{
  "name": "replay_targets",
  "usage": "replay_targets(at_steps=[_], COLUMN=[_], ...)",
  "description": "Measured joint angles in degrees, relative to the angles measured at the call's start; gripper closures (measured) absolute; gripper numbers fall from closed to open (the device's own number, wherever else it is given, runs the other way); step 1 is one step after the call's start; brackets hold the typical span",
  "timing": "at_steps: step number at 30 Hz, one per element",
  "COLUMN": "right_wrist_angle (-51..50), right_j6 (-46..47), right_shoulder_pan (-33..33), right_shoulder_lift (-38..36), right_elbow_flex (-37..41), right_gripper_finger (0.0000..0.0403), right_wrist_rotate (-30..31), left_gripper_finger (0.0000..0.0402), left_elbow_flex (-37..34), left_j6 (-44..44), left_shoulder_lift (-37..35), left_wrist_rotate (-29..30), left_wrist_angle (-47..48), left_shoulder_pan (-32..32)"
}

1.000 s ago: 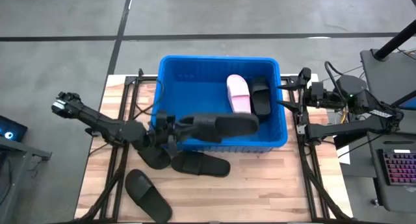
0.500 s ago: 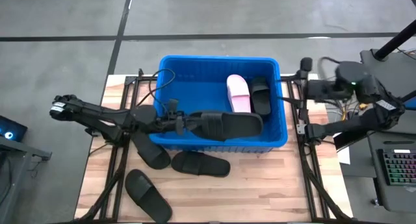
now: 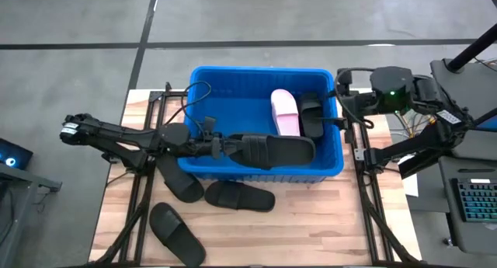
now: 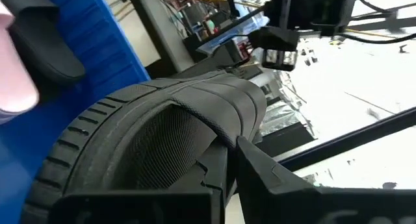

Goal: Pick and place slides into bin
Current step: Put the black slide into the blue container

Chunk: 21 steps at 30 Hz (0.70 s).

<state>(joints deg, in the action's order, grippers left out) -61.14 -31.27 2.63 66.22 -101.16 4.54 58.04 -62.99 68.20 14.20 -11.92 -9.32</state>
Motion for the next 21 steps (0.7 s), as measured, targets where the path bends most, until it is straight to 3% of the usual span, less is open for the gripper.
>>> replay_targets(at_steps=[5, 11, 21], right_wrist_angle=[-0.17, 2.34, 4.29], right_j6=[-2.45, -3.99, -19.87], right_shoulder_pan=[-0.28, -3.42, -11.87], right_shoulder_lift=[2.05, 3.69, 9.95], right_elbow_flex=[-1.22, -2.13, -1.54], right_gripper_finger=[0.0177, 0.0177, 0.0177], right_wrist_rotate=[-0.20, -7.01, 2.50], left_gripper_finger=[0.0400, 0.0400, 0.0400], left_elbow_flex=[0.00, 0.02, 0.04], left_j6=[-1.33, -4.18, -4.38], left_shoulder_lift=[0.13, 0.13, 0.13], left_wrist_rotate=[-0.24, 0.43, 0.47], left_wrist_angle=[0.07, -0.03, -0.49], left_shoulder_pan=[-0.01, 0.22, 0.26])
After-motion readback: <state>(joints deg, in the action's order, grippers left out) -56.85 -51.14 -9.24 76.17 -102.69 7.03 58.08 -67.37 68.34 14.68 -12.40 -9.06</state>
